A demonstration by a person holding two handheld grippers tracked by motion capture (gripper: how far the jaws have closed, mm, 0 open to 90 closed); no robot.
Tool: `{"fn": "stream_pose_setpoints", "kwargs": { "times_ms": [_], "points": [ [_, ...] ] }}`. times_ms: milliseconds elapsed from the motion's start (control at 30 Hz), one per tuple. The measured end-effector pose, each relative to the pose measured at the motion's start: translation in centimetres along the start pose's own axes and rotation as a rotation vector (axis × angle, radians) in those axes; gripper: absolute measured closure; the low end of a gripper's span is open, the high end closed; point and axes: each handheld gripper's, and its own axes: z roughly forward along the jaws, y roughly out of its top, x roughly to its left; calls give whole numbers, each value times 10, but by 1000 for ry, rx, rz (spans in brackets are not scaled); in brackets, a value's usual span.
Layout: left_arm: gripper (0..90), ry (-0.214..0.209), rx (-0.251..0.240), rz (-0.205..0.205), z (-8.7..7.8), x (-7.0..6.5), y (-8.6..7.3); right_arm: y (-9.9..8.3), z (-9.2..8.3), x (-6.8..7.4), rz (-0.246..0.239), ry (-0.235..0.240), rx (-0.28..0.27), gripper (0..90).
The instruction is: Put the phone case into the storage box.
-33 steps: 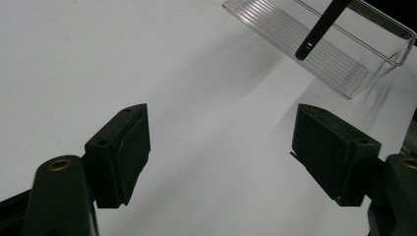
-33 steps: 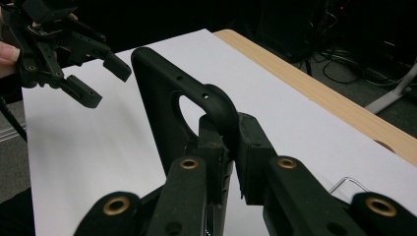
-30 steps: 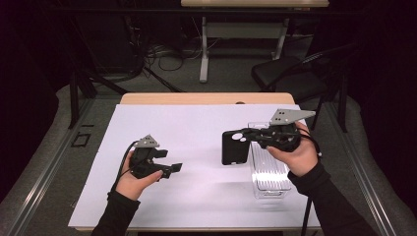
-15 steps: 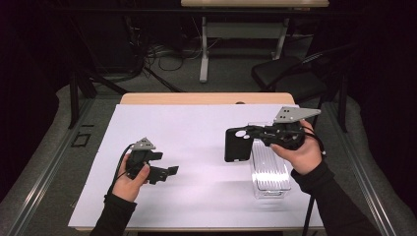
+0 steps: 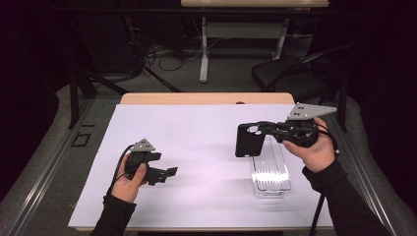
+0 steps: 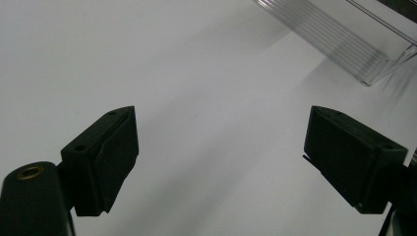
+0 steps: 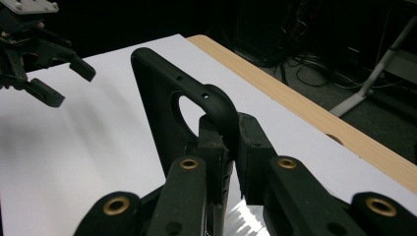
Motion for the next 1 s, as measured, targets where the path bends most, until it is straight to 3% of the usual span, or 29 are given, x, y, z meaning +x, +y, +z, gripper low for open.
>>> {"fn": "stream_pose_setpoints", "kwargs": {
  "times_ms": [533, 1000],
  "points": [
    [136, -7, 4, 1, 2, 0, -2, -11, -23, -25, 12, -69, 8, 830],
    [136, -9, 9, 3, 4, 0, -3, -21, -24, -39, 20, -99, 15, 830]
  ]
}}
